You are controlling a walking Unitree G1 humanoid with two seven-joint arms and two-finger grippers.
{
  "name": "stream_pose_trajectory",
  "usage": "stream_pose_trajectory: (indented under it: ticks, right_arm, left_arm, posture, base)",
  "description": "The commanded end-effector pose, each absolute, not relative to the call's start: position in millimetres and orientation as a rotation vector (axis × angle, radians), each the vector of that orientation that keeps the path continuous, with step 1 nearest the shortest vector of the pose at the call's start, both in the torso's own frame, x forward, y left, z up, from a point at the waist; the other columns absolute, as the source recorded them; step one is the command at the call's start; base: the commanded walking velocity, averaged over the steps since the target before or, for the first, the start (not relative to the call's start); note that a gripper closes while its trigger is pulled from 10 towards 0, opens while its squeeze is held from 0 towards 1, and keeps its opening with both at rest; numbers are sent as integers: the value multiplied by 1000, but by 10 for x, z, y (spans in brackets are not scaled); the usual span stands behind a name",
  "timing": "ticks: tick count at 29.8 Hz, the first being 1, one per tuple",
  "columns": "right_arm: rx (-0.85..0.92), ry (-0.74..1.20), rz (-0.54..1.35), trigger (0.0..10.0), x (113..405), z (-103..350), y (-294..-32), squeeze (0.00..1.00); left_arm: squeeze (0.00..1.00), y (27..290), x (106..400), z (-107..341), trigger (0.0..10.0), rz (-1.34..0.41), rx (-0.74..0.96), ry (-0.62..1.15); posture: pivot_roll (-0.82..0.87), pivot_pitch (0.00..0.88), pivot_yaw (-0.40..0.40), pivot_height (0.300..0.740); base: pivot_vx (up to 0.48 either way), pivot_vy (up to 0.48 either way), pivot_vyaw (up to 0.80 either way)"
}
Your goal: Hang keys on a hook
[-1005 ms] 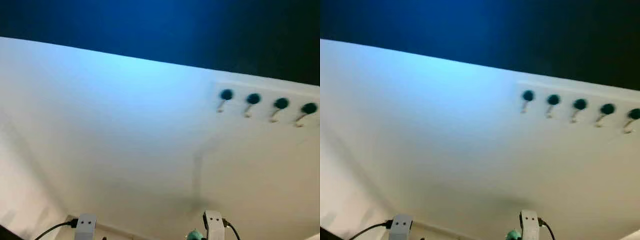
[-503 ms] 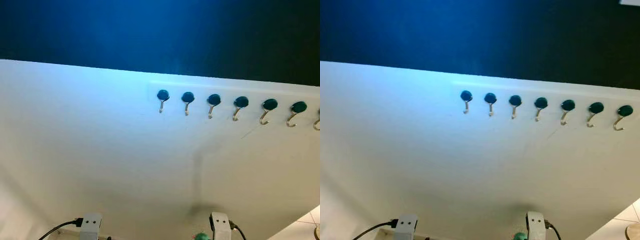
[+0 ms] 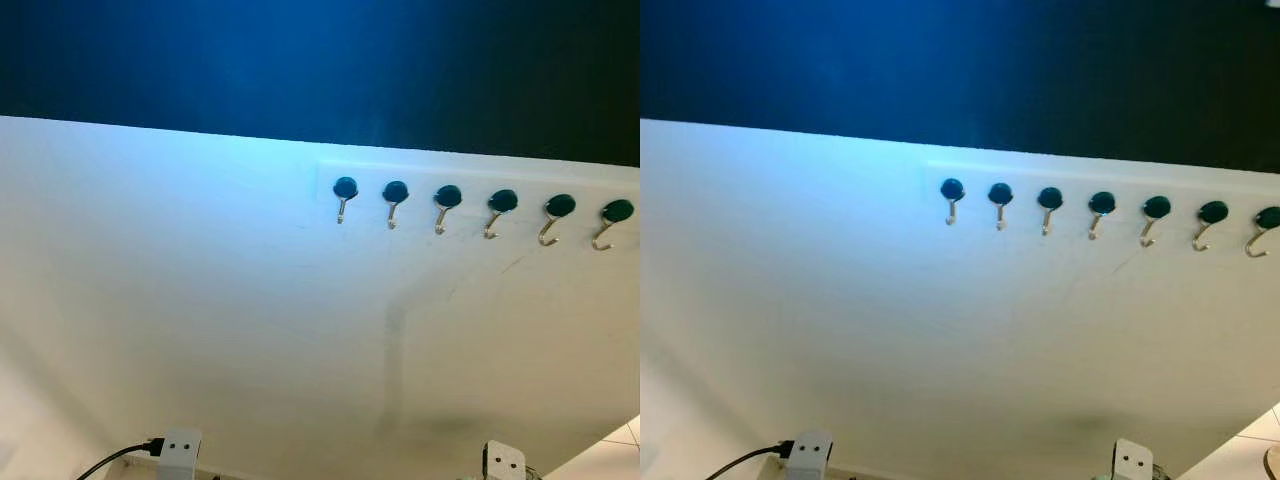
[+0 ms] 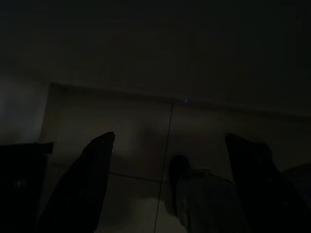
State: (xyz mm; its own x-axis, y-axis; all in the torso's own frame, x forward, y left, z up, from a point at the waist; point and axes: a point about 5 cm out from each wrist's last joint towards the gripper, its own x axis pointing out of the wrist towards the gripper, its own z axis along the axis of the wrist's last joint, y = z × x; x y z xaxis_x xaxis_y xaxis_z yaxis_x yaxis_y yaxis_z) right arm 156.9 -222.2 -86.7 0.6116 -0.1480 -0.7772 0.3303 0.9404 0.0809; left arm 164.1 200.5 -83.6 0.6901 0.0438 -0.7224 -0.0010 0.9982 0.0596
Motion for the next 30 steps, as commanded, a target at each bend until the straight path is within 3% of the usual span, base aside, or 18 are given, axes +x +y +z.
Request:
stream_pose_trajectory:
  ticks: [1,12,30]
  right_arm:
    - [229,881,-220,10000,1615,-870,-2132,0]
    - [232,883,-116,10000,1710,-863,-1926,0]
    - [228,901,-105,10000,1680,-880,-1914,0]
  left_arm:
    - [0,2008,1586,-865,10000,35,38,834]
    - [0,2004,1550,-880,10000,53,22,840]
    - [0,2008,1572,-868,10000,49,22,829]
  posture:
    - [37,42,0,740]
    - [42,45,-13,740]
    - [40,49,-13,740]
  base:
    - [0,0,0]
    - [0,0,0]
    - [-288,0,0]
